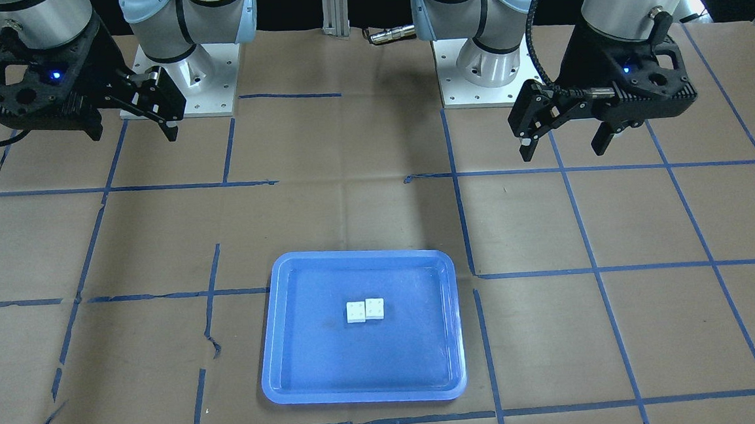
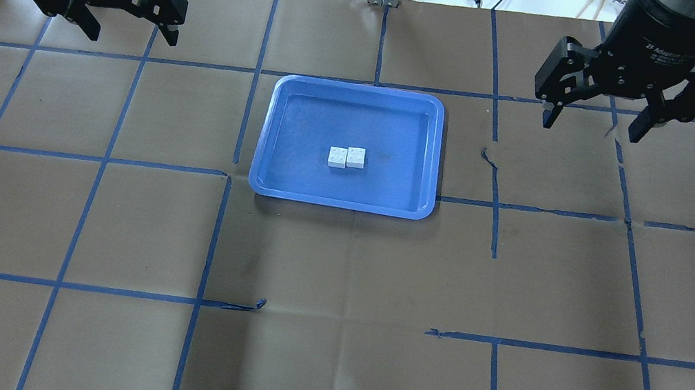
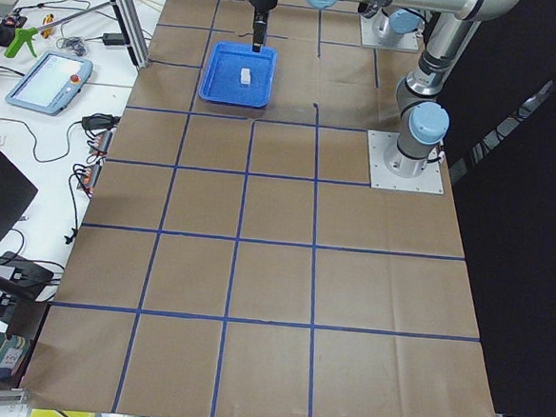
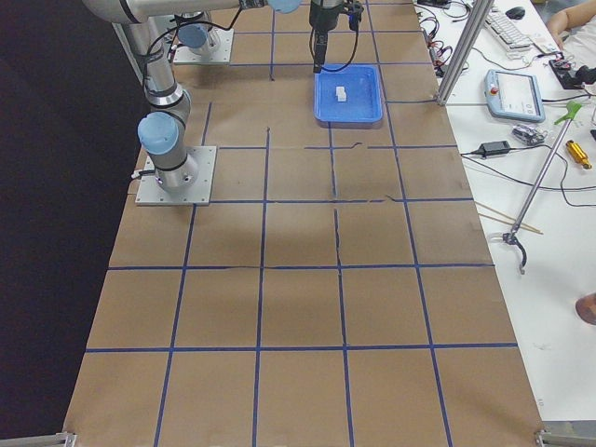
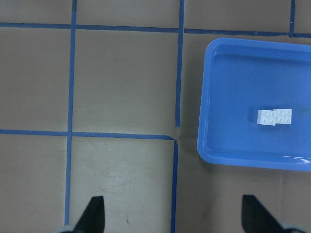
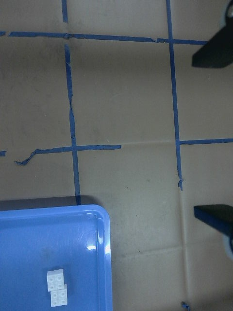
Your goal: Assemble white blocks and place on blue tray
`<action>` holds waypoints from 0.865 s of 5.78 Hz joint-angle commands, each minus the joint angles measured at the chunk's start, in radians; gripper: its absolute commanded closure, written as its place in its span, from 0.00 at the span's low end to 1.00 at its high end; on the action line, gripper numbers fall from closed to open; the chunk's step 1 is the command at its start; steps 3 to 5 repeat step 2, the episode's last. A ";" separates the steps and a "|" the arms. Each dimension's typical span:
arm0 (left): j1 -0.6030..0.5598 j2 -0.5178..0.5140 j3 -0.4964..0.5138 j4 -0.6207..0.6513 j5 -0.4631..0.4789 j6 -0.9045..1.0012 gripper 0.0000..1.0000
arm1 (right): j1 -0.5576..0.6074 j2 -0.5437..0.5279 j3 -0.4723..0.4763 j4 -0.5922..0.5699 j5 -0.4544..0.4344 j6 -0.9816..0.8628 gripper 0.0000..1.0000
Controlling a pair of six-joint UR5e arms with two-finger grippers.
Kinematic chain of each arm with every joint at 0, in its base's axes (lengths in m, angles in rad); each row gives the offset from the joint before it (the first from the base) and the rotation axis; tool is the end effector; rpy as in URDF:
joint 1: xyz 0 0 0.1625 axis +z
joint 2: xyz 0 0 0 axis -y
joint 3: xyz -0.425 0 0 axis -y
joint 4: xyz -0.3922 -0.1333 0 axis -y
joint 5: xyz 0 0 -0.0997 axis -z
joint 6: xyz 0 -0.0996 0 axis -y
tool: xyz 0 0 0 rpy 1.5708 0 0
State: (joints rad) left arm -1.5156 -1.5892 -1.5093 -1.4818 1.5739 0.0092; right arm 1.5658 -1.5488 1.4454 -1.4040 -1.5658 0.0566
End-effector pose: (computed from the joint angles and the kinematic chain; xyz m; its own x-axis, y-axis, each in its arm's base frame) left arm -0.1046 -0.5182 0.5187 -0.9989 -0.0465 -0.0043 -0.0455 0.9902 -0.1317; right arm 0.1313 -0.4933 0.5222 -0.9981 0.0618 -0.0014 0.0615 0.9961 0.0635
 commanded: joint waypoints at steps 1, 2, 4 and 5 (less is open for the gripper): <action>0.000 0.000 0.000 0.000 0.000 0.000 0.00 | 0.002 0.001 0.000 -0.001 0.000 0.000 0.00; 0.000 0.000 0.000 0.000 0.002 0.000 0.00 | 0.002 0.001 0.001 -0.001 0.000 0.000 0.00; 0.000 0.000 0.000 0.000 0.002 0.000 0.00 | 0.002 0.001 0.001 -0.001 0.000 0.000 0.00; 0.000 0.000 0.000 0.000 0.002 0.000 0.00 | 0.002 0.001 0.001 -0.001 0.000 0.000 0.00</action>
